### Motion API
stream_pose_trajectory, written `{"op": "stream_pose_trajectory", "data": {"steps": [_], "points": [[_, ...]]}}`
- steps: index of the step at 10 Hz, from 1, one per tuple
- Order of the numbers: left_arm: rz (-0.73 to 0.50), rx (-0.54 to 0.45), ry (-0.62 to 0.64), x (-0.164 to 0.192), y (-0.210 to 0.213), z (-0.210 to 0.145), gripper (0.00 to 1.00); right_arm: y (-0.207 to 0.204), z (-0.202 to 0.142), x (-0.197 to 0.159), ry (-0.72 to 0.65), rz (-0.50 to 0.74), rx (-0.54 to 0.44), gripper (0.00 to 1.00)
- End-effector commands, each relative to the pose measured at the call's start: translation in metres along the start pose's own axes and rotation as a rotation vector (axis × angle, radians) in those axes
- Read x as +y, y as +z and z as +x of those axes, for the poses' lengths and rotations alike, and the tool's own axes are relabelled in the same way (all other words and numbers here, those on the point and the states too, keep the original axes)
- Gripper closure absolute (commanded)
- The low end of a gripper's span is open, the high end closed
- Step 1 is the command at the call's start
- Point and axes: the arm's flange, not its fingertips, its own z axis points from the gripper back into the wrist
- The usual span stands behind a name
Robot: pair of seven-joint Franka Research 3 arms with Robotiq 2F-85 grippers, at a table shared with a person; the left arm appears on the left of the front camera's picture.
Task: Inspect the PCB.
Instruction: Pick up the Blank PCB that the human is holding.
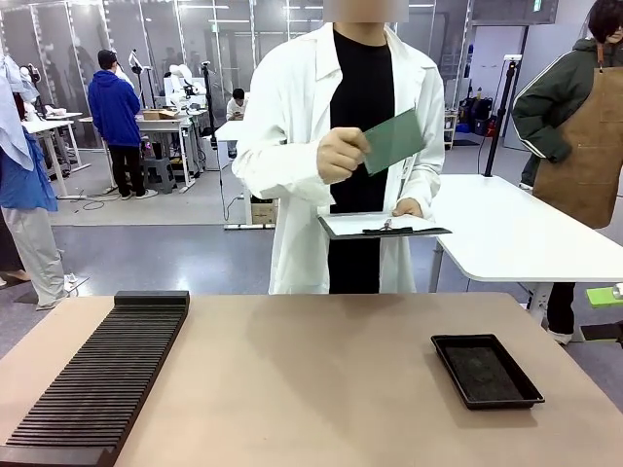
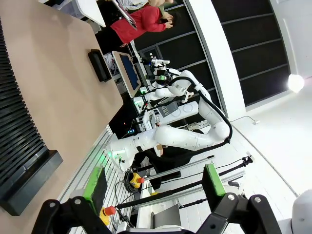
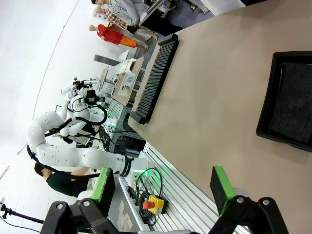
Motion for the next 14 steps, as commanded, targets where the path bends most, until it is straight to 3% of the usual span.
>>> {"op": "stream_pose_trajectory", "data": {"steps": [1,11,14], "points": [[0.003,0.005,0.014,-0.006,-0.002,0.002,0.00,0.001,0.001,0.000,0.021,0.009,-0.001,0.00],[0.003,0.005,0.014,-0.006,-0.002,0.002,0.00,0.001,0.001,0.000,0.021,0.009,-0.001,0.00],[0.003,0.005,0.014,-0.006,-0.002,0.002,0.00,-0.011,0.020,0.013,-0.097,0.063,0.012,0.00]]}}
